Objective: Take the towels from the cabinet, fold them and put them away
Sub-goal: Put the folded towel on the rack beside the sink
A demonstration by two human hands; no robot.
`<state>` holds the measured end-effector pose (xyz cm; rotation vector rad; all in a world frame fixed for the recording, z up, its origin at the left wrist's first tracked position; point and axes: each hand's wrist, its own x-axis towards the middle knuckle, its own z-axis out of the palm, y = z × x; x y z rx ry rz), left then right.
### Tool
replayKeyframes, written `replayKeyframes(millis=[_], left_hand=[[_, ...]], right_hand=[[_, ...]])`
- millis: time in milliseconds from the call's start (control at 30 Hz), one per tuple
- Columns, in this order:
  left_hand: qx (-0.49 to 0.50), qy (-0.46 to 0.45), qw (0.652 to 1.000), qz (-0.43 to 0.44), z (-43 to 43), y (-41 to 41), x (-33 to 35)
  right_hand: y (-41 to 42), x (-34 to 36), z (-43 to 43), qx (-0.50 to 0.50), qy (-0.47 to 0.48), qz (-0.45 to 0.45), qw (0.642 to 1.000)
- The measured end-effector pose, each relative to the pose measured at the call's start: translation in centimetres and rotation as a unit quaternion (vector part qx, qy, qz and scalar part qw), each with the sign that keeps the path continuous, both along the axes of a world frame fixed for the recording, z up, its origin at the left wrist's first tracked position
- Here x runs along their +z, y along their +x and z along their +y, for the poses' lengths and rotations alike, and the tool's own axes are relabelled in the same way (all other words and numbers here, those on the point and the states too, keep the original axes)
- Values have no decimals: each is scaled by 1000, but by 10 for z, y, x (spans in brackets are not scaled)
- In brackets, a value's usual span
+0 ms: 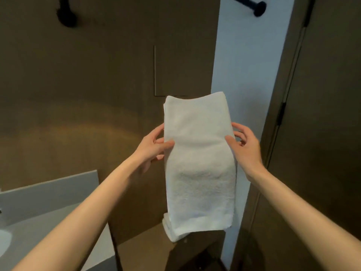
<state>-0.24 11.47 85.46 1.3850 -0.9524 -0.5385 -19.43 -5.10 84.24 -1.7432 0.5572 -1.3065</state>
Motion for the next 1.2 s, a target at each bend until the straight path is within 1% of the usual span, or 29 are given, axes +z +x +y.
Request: replayKeyframes(millis=[233, 467, 733, 867, 1033, 1200], left_hand=[[-20, -57, 997, -52, -61, -62, 83], [-40, -101, 989, -104, -114, -81, 156], [-15, -140, 970, -197, -192, -61, 232], [0, -176, 961, -214, -240, -38, 265], [39, -211, 947, -239, -296, -11, 305], [113, -237, 918, -297, -341, 6, 347]], right_hand=[[-74, 85, -50, -10, -69, -36, 997], [-92, 157, -98, -52, -111, -78, 989], [-59, 223, -190, -95, -174, -112, 974], [-28, 261, -244, -108, -211, -128, 963], [4, 304, -294, -129, -261, -134, 947], [28, 339, -334, -137, -283, -166, 934]])
